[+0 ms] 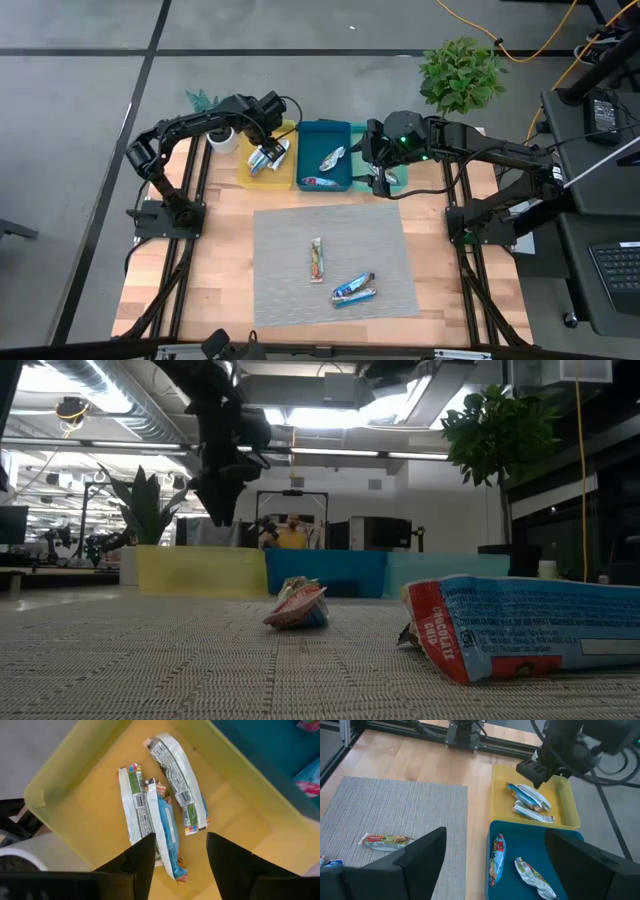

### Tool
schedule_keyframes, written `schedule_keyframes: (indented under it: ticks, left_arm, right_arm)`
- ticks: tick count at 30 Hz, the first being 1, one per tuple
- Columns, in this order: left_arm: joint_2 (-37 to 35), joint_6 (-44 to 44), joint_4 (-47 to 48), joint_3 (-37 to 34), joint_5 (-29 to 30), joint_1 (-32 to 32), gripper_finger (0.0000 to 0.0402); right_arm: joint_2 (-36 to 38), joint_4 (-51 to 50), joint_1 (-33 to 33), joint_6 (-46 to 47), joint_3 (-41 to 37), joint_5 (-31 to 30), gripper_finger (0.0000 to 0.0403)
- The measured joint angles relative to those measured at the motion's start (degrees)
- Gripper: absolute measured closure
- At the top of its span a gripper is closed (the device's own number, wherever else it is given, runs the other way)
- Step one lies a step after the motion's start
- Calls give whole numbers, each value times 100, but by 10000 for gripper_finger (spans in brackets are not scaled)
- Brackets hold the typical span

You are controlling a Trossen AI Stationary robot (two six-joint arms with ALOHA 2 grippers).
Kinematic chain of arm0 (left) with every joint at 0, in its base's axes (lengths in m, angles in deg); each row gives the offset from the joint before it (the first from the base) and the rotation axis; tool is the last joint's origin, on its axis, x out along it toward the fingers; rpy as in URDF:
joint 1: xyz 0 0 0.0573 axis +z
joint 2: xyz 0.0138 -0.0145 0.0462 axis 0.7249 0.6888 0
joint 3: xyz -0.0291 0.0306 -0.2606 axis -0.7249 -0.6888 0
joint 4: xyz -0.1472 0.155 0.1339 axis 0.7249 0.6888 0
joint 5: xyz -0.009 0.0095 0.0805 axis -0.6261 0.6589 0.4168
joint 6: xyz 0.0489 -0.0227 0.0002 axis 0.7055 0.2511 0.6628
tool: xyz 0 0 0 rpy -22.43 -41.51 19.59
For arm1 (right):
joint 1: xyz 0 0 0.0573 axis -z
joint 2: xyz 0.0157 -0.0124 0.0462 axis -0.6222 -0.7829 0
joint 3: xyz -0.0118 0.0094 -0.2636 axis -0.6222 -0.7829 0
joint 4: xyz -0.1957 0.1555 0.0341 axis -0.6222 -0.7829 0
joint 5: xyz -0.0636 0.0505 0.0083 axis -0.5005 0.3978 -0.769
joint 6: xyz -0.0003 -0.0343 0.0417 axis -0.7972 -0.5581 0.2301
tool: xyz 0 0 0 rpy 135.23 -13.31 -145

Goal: Pick and place Granola Bars by type
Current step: Put the violet granola bar into the green bin

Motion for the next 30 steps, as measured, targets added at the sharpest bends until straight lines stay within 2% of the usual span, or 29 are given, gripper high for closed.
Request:
schedule_keyframes:
  ticks: [7,11,16,22,30]
  left_arm:
    - [-698,-132,-83,0,-52,-37,232]
    - [-1331,-444,-129,0,-286,-172,237]
    - [-2195,-797,-440,0,-202,-626,241]
    - [-3159,-877,-896,0,8,-1345,242]
    - [-4185,-990,-791,0,766,-2180,245]
  right_arm:
    - [0,-74,0,31,-1,2,67]
    - [-2,-669,0,48,-1,2,67]
    - [-2,-1302,-81,-5,-1,195,67]
    - [22,-1390,-416,2,-1,201,67]
    - [466,-1425,-907,418,-1,26,67]
